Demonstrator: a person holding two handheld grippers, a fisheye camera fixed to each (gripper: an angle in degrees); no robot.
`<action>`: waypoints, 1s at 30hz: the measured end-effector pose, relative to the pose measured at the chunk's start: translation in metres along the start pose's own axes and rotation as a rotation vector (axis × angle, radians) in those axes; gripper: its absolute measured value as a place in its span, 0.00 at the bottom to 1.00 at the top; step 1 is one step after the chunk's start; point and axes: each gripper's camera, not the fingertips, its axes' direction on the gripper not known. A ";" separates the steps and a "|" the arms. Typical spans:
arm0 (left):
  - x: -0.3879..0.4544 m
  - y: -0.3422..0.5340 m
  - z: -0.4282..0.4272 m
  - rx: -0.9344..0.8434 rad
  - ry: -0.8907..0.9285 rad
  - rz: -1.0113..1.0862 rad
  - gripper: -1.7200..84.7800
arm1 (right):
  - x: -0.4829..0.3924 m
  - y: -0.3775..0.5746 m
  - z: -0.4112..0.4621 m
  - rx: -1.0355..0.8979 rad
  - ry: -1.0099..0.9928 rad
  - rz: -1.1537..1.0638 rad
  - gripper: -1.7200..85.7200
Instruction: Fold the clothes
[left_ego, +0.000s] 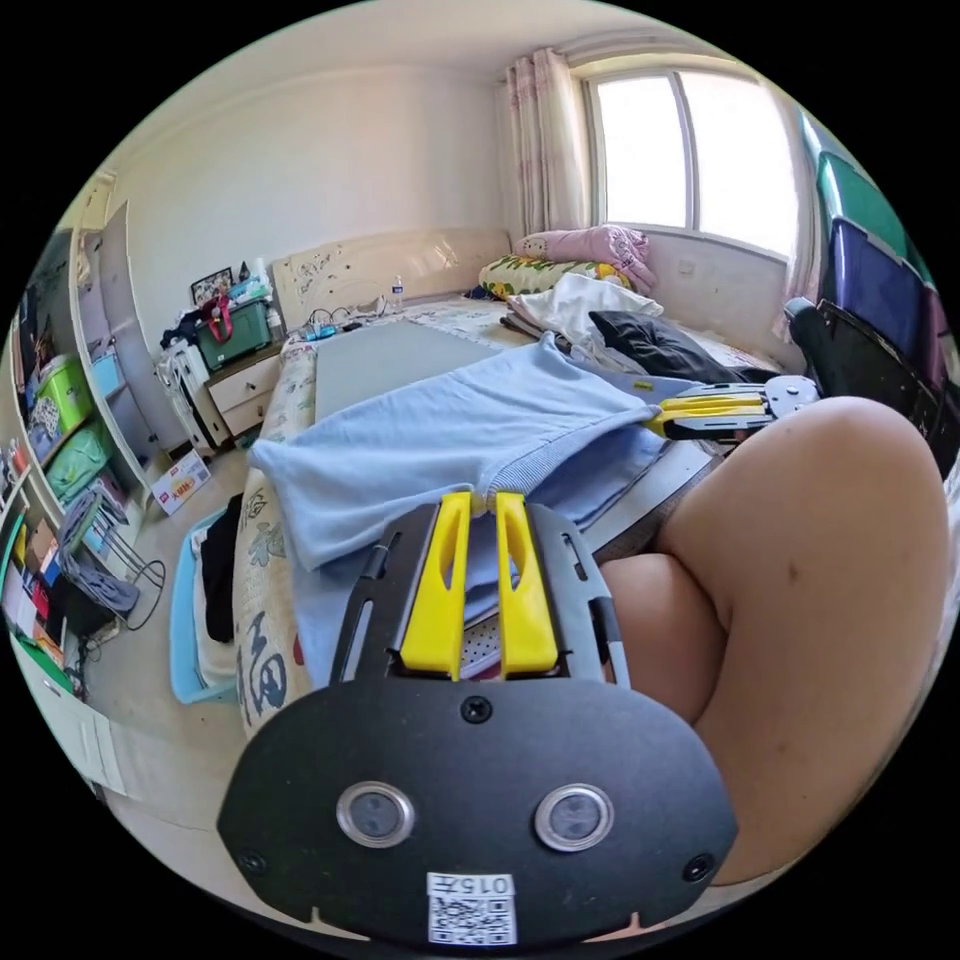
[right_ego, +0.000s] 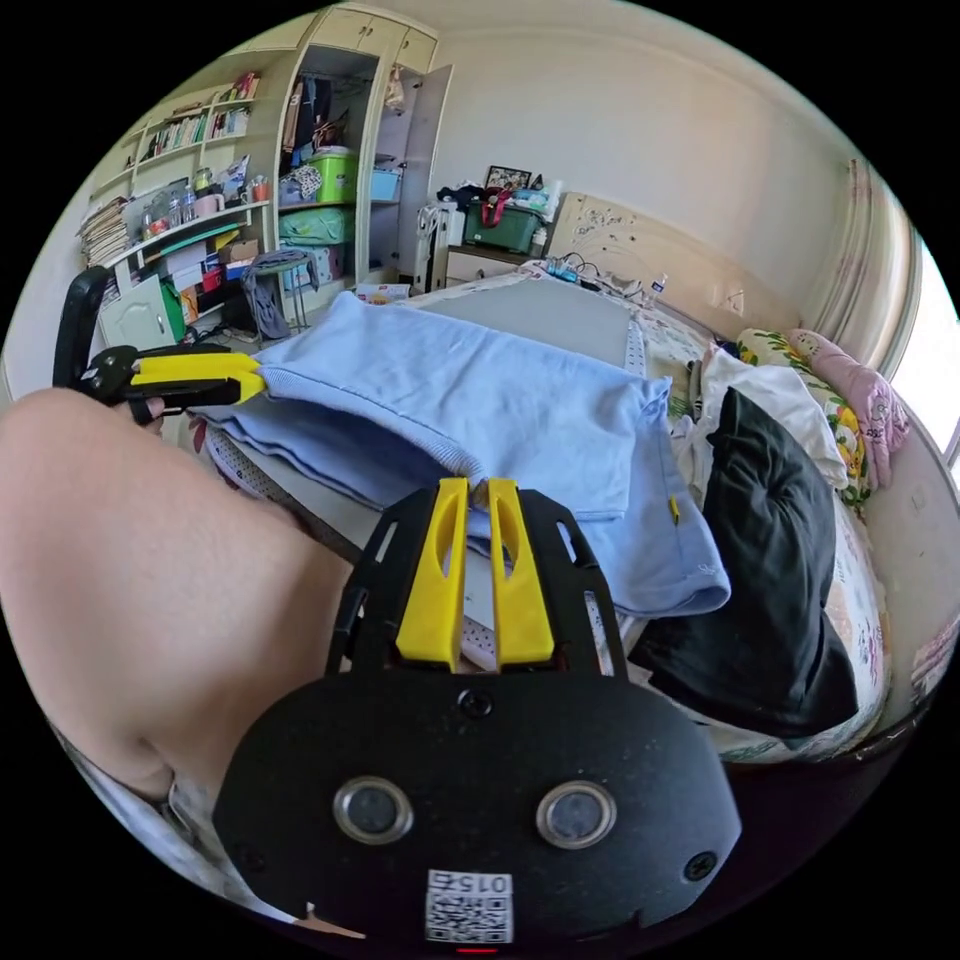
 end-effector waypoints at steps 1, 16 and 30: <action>0.002 0.001 0.002 -0.011 -0.006 0.005 0.08 | 0.001 0.002 0.003 -0.023 -0.012 0.006 0.07; -0.016 -0.001 -0.002 -0.097 -0.009 -0.143 0.08 | 0.047 0.053 -0.031 0.086 -0.223 0.308 0.01; -0.068 -0.022 -0.027 -0.099 0.120 -0.204 0.08 | -0.011 -0.089 -0.047 0.003 -0.175 0.055 0.01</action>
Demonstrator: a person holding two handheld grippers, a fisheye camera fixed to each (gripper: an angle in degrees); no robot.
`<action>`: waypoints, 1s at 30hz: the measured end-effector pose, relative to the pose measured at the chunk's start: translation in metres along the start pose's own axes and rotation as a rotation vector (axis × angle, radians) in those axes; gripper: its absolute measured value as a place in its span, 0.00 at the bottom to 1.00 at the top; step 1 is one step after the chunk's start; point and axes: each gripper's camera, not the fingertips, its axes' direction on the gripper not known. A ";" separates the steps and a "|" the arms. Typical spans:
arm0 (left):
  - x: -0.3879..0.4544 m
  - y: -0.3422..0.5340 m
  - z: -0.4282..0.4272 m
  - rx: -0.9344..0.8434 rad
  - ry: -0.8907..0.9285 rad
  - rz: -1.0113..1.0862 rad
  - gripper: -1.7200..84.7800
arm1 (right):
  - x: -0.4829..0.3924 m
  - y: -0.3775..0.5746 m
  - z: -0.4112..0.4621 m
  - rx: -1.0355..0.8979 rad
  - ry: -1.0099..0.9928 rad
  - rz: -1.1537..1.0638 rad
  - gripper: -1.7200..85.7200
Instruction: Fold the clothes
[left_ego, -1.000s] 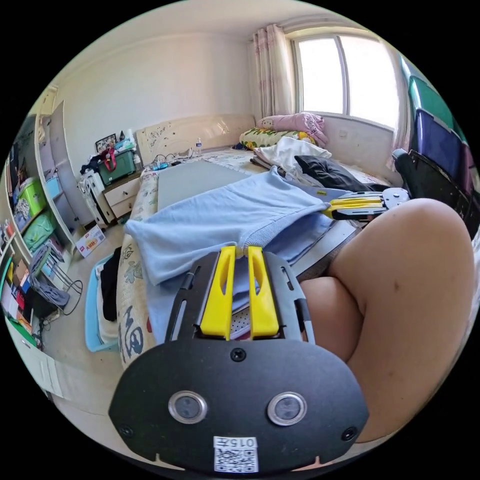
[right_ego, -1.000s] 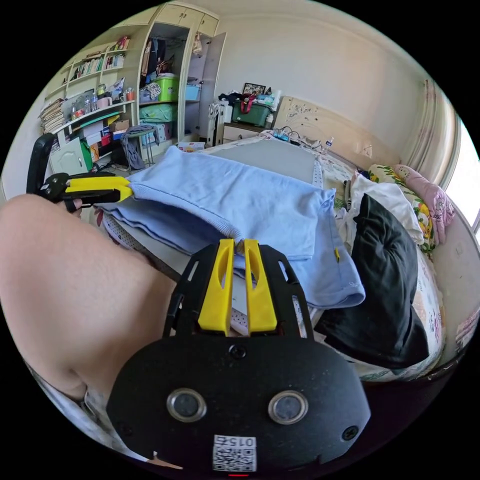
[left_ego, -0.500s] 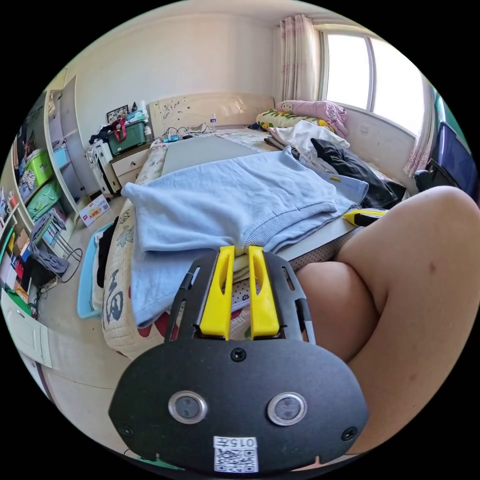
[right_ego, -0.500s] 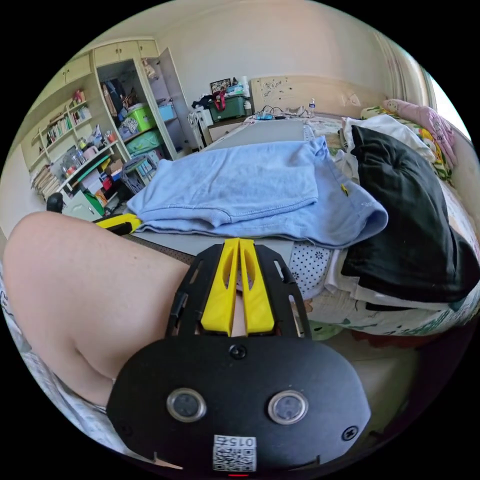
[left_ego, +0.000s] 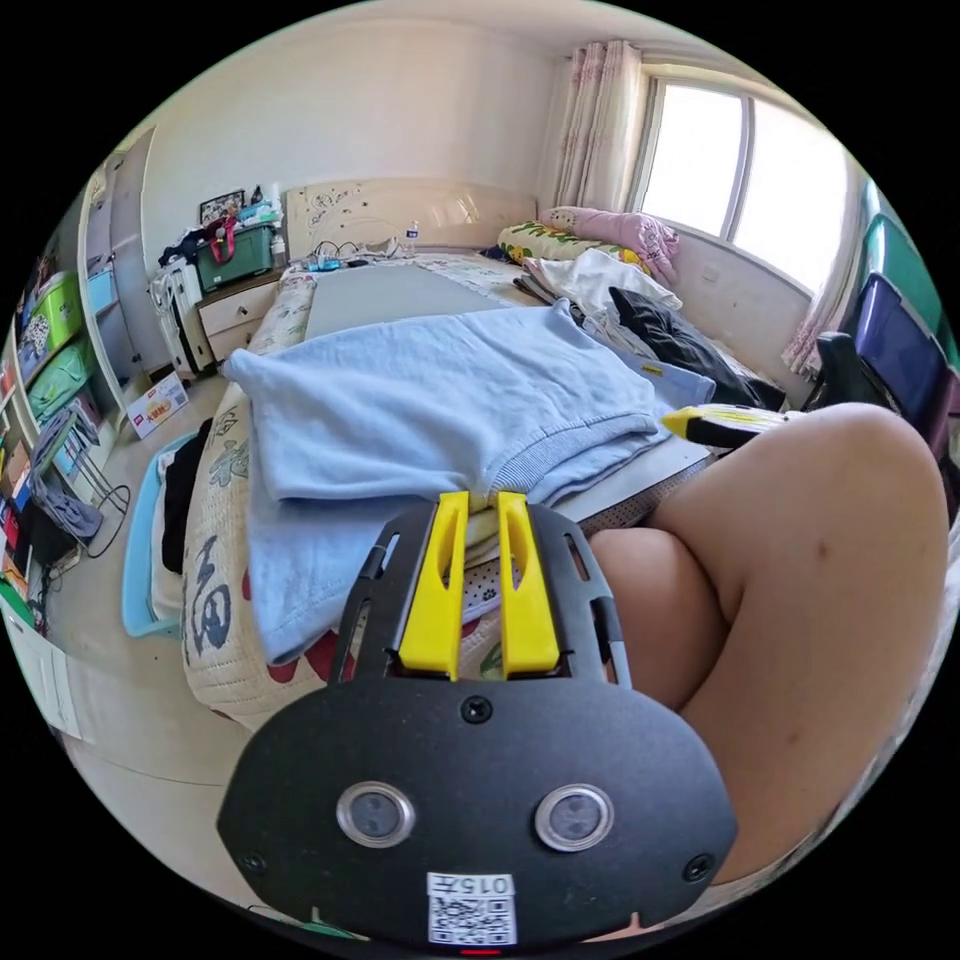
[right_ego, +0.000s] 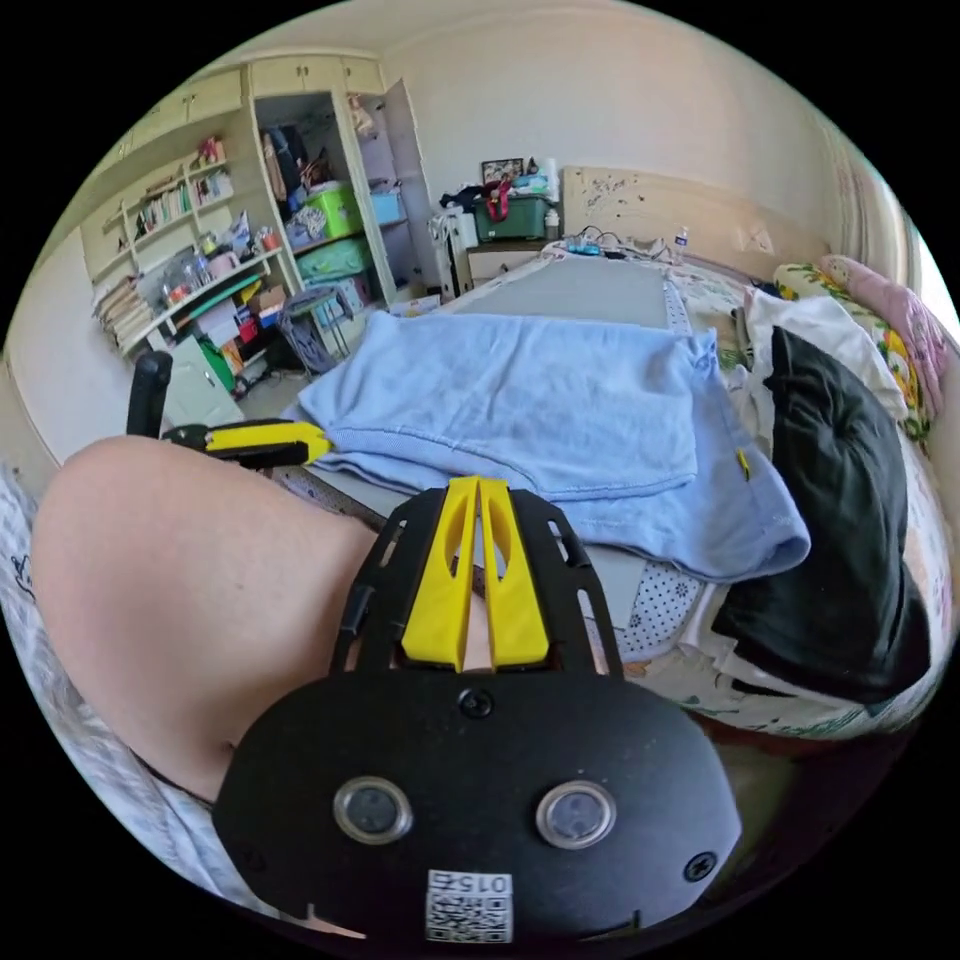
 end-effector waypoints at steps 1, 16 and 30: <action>-0.003 -0.002 -0.004 0.008 0.010 -0.005 0.08 | -0.004 -0.008 -0.003 0.009 0.015 -0.018 0.01; -0.226 -0.072 -0.048 0.196 0.106 -0.403 0.15 | -0.148 -0.269 0.075 -0.086 -0.381 -0.574 0.07; -0.298 -0.174 0.041 0.065 0.176 -0.328 0.09 | -0.279 -0.388 0.214 -0.259 -0.422 -0.797 0.14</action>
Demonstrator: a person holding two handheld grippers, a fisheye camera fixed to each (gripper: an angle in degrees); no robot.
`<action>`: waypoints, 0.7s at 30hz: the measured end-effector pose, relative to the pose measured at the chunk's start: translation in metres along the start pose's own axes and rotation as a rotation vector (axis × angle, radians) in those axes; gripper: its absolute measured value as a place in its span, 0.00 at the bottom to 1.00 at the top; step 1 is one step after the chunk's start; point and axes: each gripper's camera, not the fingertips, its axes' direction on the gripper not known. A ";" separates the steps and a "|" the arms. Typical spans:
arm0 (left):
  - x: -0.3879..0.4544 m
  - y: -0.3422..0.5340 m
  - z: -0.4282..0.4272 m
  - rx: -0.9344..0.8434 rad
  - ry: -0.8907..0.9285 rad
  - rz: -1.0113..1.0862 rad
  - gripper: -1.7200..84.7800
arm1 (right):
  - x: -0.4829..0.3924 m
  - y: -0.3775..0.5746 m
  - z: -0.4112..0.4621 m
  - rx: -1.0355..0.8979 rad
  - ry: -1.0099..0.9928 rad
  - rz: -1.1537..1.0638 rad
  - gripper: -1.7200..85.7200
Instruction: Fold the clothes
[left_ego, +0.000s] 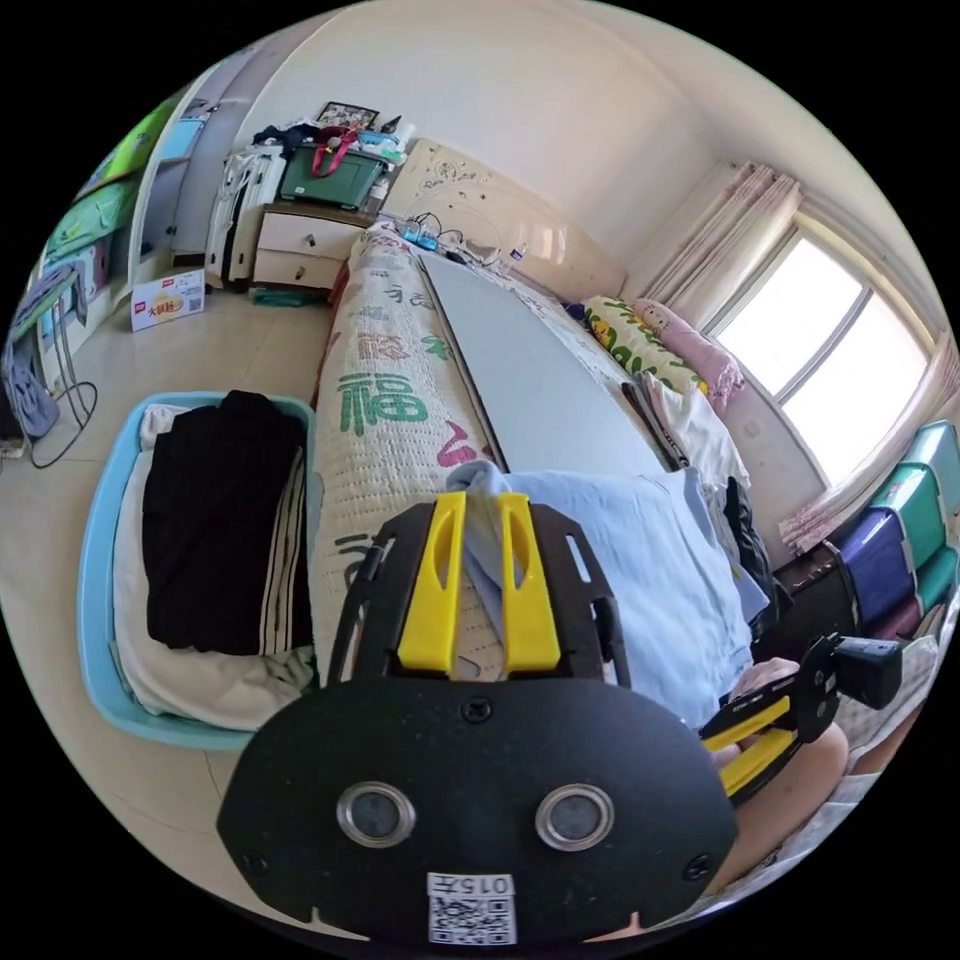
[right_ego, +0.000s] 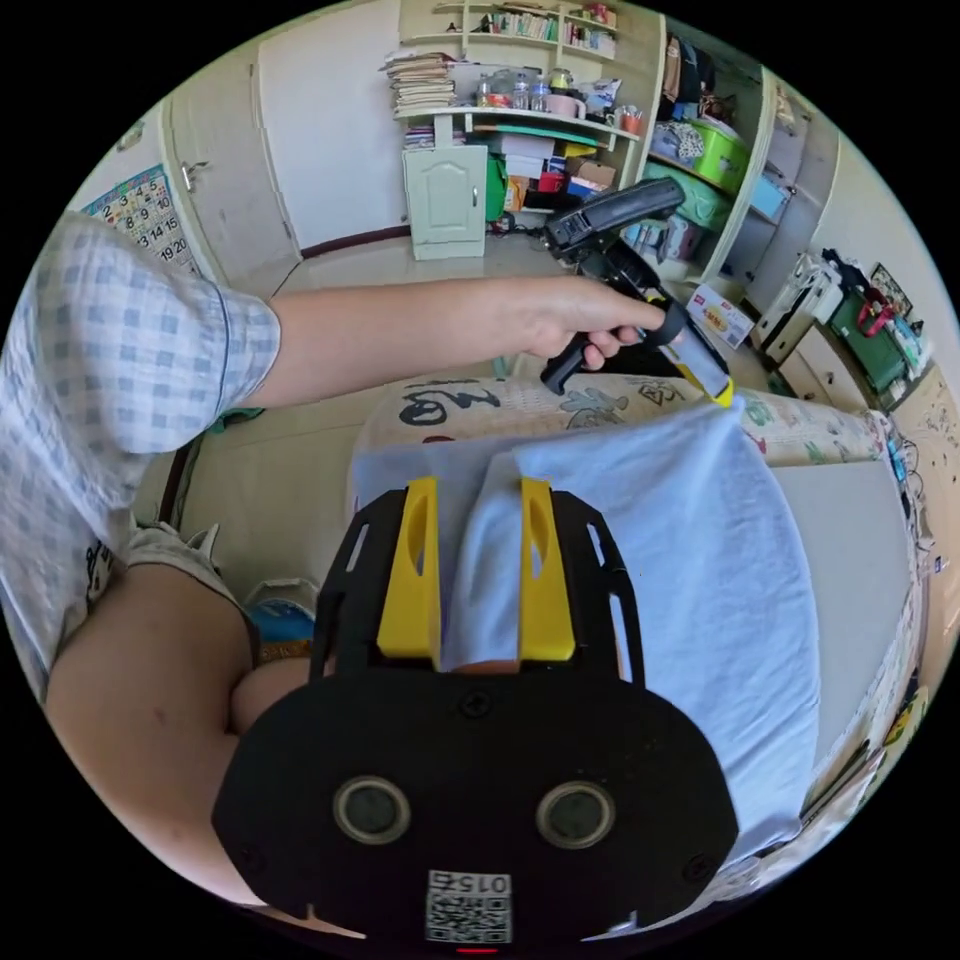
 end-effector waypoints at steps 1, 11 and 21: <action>-0.002 0.001 0.000 0.008 0.014 -0.006 0.08 | 0.001 -0.002 0.000 0.001 0.011 0.004 0.13; 0.040 0.006 0.007 0.040 -0.162 0.096 0.03 | 0.023 -0.005 0.007 0.063 -0.080 0.071 0.03; 0.096 0.006 0.060 -0.115 -0.461 0.208 0.03 | 0.006 0.005 0.055 0.013 -0.042 0.035 0.04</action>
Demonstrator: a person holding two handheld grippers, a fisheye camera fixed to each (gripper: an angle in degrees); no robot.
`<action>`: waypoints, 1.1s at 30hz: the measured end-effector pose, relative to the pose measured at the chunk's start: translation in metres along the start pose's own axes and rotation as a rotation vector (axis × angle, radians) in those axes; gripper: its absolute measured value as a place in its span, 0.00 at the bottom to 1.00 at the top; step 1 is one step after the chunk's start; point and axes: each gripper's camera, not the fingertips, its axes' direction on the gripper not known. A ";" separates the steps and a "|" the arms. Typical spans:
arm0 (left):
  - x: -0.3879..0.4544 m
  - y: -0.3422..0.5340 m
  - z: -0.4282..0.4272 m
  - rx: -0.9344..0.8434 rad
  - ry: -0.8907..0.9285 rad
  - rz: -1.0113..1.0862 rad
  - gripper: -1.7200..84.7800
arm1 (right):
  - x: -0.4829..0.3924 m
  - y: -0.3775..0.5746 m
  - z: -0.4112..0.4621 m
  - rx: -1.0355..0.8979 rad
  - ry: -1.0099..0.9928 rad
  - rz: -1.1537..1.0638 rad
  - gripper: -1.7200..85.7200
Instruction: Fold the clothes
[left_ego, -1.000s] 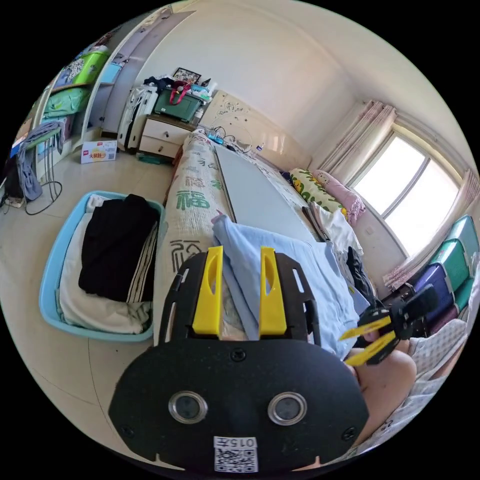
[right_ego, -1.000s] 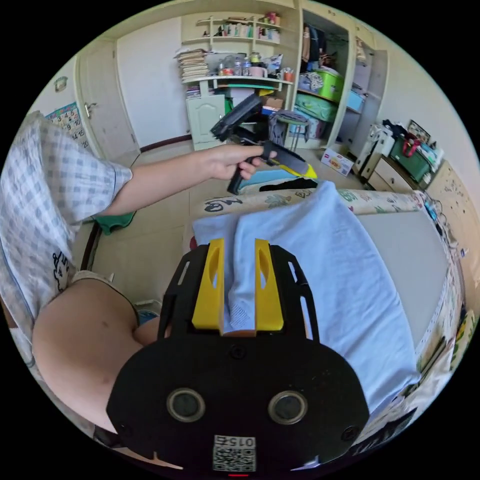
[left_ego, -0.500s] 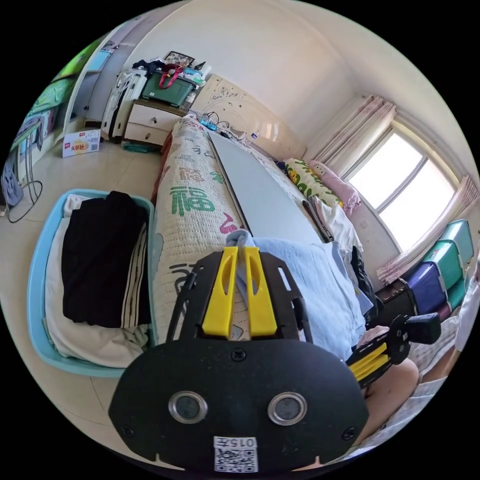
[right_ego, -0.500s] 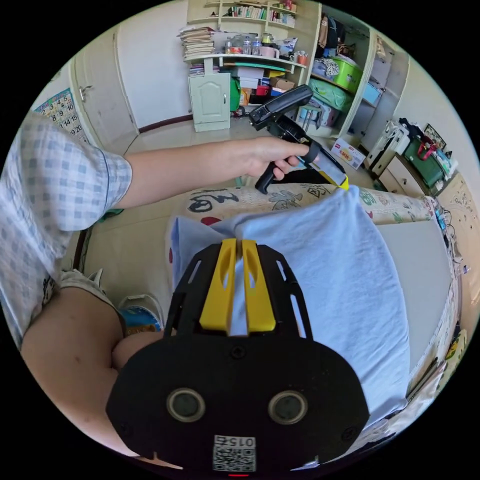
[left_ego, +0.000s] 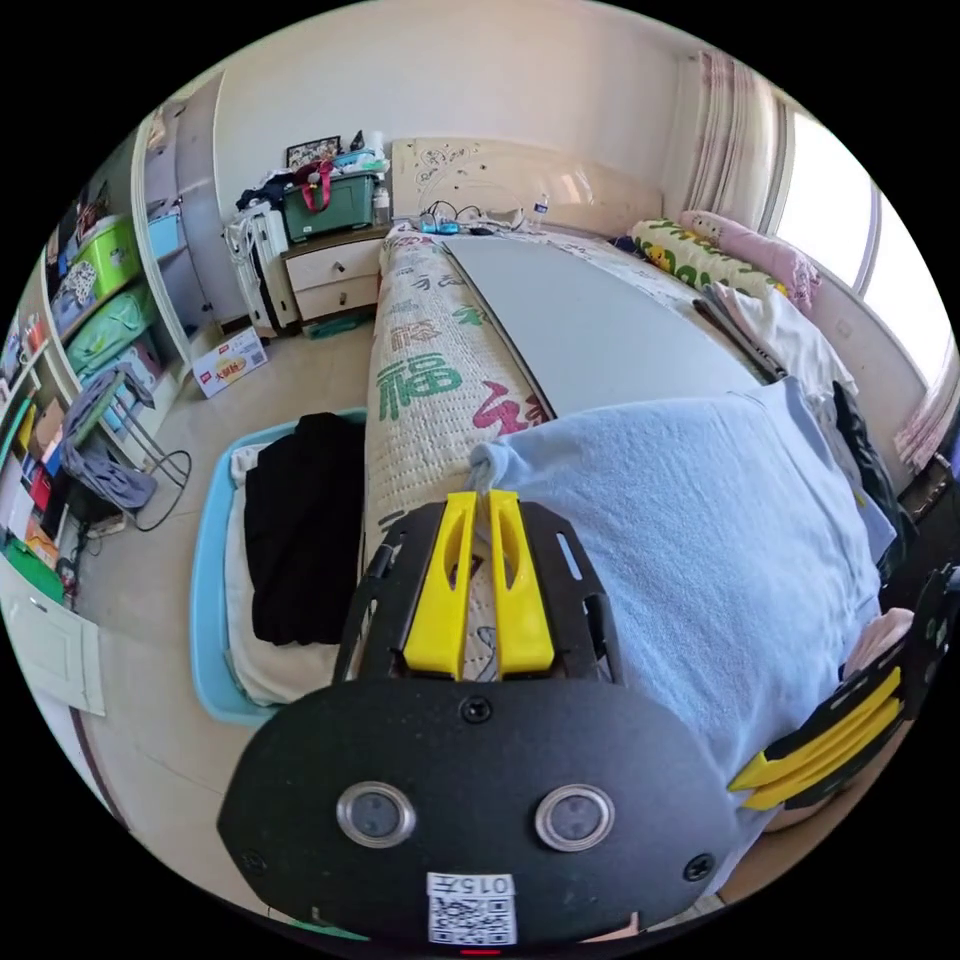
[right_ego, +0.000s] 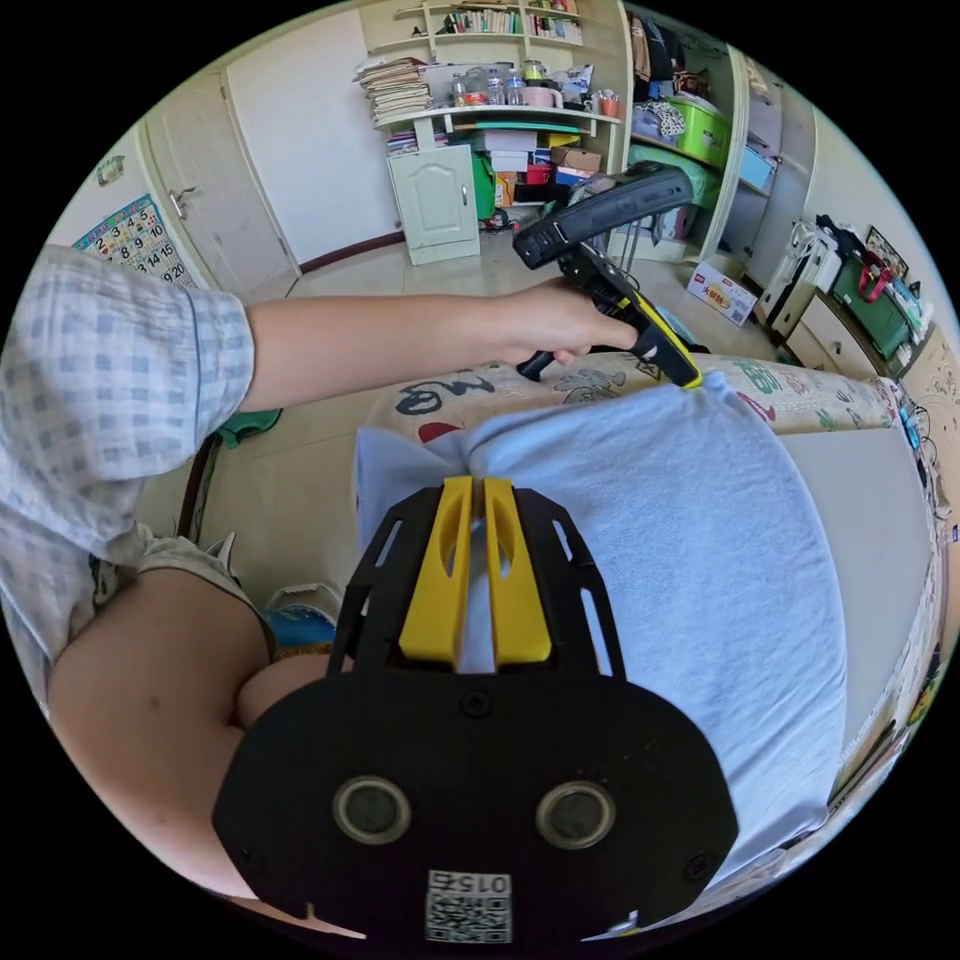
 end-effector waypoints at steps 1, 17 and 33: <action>0.005 -0.001 0.001 -0.005 -0.022 0.007 0.03 | -0.002 0.003 0.002 0.002 0.008 -0.005 0.04; -0.016 -0.004 0.004 -0.057 0.093 -0.219 0.05 | -0.032 0.187 0.027 0.223 0.137 0.101 0.01; 0.185 0.029 -0.099 0.187 0.644 0.444 0.15 | -0.012 0.602 -0.045 0.585 0.492 0.936 0.11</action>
